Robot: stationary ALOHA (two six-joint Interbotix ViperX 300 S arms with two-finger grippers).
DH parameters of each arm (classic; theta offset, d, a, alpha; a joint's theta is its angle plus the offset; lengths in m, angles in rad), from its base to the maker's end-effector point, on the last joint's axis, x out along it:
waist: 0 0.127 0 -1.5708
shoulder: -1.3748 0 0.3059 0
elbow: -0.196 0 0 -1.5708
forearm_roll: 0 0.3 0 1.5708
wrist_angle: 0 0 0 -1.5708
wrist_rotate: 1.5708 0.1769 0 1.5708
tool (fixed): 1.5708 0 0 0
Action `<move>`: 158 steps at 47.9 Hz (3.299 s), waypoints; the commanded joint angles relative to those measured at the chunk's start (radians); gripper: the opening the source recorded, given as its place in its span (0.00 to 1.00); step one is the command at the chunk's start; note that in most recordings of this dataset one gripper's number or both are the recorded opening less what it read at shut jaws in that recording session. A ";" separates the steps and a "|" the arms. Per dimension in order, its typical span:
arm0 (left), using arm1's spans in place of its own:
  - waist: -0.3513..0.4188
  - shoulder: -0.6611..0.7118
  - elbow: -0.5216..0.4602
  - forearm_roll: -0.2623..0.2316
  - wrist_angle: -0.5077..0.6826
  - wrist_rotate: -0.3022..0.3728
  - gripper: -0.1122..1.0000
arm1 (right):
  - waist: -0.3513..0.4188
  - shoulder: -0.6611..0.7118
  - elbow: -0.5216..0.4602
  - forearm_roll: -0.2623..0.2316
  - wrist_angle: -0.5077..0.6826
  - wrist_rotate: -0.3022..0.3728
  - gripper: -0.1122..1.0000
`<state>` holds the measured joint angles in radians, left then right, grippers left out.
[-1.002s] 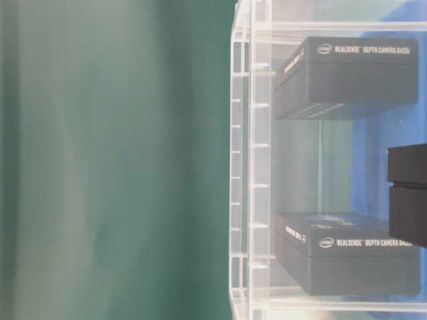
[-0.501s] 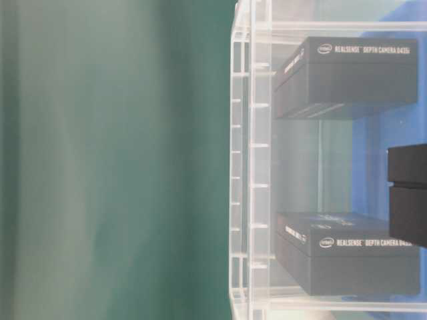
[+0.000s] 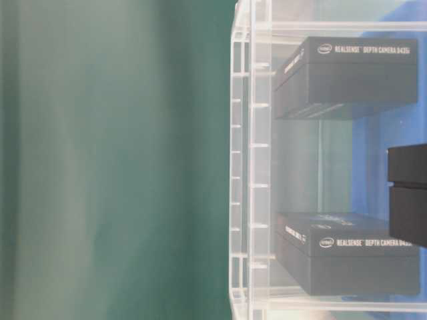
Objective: Take the box out of the case with the left arm.
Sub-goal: 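Withdraw the left gripper to the left side, then move the open left gripper over the left black box in the case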
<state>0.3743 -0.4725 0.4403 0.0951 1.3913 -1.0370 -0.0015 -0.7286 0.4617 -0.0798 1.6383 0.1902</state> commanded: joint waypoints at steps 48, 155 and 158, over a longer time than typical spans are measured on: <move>-0.089 0.202 -0.209 -0.057 -0.023 -0.129 0.89 | 0.000 0.002 -0.009 -0.003 -0.003 0.000 0.10; -0.173 0.508 -0.512 -0.058 -0.040 -0.155 0.89 | 0.000 0.002 -0.009 0.009 -0.014 0.002 0.10; -0.173 0.508 -0.512 -0.058 -0.040 -0.156 0.89 | 0.000 0.002 -0.008 0.009 -0.014 0.002 0.10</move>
<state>0.2040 0.0568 -0.0552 0.0353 1.3545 -1.1904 -0.0015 -0.7286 0.4633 -0.0736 1.6291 0.1887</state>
